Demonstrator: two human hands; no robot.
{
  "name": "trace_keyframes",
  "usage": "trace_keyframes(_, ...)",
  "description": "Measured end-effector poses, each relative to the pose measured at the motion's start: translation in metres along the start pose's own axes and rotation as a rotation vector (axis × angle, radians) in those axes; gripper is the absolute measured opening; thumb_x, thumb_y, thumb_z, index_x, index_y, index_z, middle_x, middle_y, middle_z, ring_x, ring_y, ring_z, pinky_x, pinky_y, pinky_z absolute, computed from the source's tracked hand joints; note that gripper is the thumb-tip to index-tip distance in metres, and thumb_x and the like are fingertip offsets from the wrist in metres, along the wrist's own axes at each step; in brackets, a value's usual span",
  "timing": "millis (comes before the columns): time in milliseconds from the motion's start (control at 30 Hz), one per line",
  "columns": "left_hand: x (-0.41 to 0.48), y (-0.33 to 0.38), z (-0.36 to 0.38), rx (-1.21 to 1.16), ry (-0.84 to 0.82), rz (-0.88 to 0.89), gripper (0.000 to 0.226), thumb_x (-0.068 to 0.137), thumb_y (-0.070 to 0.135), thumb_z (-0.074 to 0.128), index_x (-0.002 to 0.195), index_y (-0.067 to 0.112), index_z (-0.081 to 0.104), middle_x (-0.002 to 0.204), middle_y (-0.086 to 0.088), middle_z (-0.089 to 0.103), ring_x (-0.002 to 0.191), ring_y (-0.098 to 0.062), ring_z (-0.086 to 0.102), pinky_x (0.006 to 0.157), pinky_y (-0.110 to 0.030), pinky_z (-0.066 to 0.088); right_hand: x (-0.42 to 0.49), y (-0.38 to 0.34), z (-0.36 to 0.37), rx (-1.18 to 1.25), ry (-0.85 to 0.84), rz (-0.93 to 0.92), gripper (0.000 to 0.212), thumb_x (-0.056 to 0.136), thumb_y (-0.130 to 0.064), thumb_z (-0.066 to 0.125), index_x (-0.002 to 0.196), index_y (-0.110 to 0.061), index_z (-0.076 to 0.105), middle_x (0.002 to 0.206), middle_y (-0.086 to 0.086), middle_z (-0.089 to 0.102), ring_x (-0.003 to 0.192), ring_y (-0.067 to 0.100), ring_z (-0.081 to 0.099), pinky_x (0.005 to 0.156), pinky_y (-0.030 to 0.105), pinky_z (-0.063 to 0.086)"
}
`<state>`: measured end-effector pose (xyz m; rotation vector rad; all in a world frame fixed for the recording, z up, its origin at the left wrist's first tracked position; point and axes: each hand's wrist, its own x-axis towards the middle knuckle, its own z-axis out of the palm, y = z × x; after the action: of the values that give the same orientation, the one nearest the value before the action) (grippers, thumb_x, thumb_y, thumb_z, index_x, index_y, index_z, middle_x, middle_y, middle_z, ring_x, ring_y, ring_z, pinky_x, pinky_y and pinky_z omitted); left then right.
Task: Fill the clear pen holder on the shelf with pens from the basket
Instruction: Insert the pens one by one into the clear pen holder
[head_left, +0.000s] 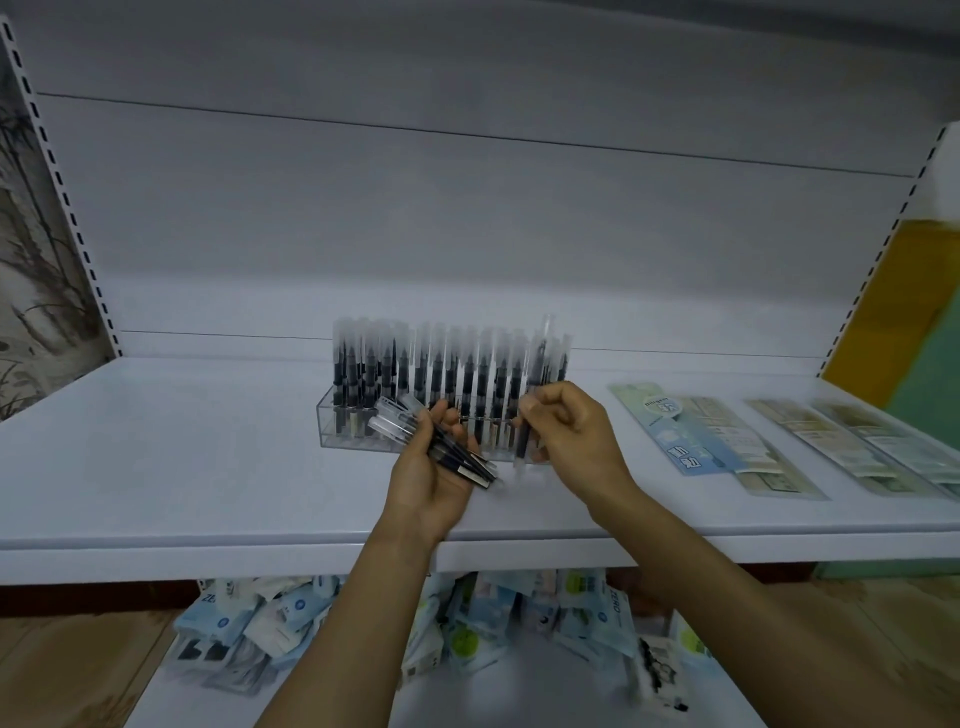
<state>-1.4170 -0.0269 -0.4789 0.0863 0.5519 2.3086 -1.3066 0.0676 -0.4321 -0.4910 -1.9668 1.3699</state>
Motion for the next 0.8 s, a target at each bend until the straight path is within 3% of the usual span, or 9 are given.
trace_keyframes(67,-0.001,0.0,0.001,0.015,-0.003,-0.001,0.025,0.098,0.031,0.047,0.099,0.014,0.065,0.077,0.005,0.065,0.065,-0.006,0.057,0.076,-0.025,0.047,0.002,-0.001,-0.008,-0.002,0.014,0.003,0.003,0.091,-0.017,0.062,0.092,-0.019,0.061,0.088,0.01,0.068,0.082,0.021,0.063,0.077,0.041,0.055)
trace_keyframes(200,-0.003,-0.001,0.004,0.108,-0.019,-0.014,0.026,0.099,0.031,0.045,0.099,0.014,0.065,0.076,0.005,0.069,0.063,-0.005,0.063,0.064,-0.022,0.055,0.004,-0.004,-0.019,0.049,0.038,0.066,0.027,0.089,-0.01,0.063,0.114,-0.013,0.052,0.088,0.012,0.068,0.078,0.023,0.065,0.066,0.032,0.059)
trace_keyframes(267,-0.003,-0.001,0.004,0.11,-0.022,-0.019,0.026,0.099,0.031,0.044,0.098,0.014,0.065,0.075,0.005,0.069,0.063,-0.005,0.064,0.063,-0.022,0.055,0.004,-0.007,-0.022,0.097,0.055,0.083,0.02,0.091,-0.007,0.059,0.107,-0.012,0.048,0.089,0.012,0.069,0.07,0.019,0.065,0.064,0.03,0.058)
trace_keyframes(367,-0.003,-0.001,0.005,0.093,-0.027,-0.018,0.026,0.099,0.031,0.044,0.099,0.015,0.064,0.075,0.004,0.069,0.064,-0.006,0.062,0.072,-0.024,0.05,0.007,-0.014,-0.029,0.156,0.089,0.122,0.004,0.096,-0.015,0.053,0.097,-0.014,0.048,0.089,0.01,0.071,0.063,0.016,0.066,0.062,0.03,0.058)
trace_keyframes(500,-0.003,-0.001,0.005,0.083,-0.018,-0.006,0.027,0.099,0.031,0.043,0.102,0.014,0.064,0.076,0.004,0.07,0.067,-0.007,0.061,0.077,-0.025,0.048,0.014,-0.022,-0.039,0.143,0.123,0.091,0.008,0.095,-0.016,0.056,0.101,-0.01,0.054,0.087,0.006,0.07,0.069,0.016,0.066,0.057,0.022,0.056)
trace_keyframes(633,-0.004,-0.001,0.007,0.077,-0.008,-0.004,0.026,0.1,0.03,0.043,0.101,0.014,0.063,0.075,0.003,0.071,0.063,-0.006,0.062,0.079,-0.025,0.047,0.022,-0.028,-0.046,0.12,0.155,0.055,0.024,0.092,-0.009,0.059,0.111,-0.017,0.049,0.088,0.006,0.071,0.077,0.018,0.069,0.062,0.026,0.058)
trace_keyframes(800,-0.004,-0.001,0.006,0.077,-0.016,-0.001,0.026,0.1,0.03,0.043,0.102,0.014,0.063,0.076,0.003,0.071,0.063,-0.006,0.063,0.081,-0.026,0.047,0.037,-0.029,-0.045,0.035,0.233,-0.008,0.012,0.092,-0.013,0.06,0.099,-0.017,0.052,0.091,0.008,0.07,0.079,0.018,0.07,0.074,0.036,0.059)
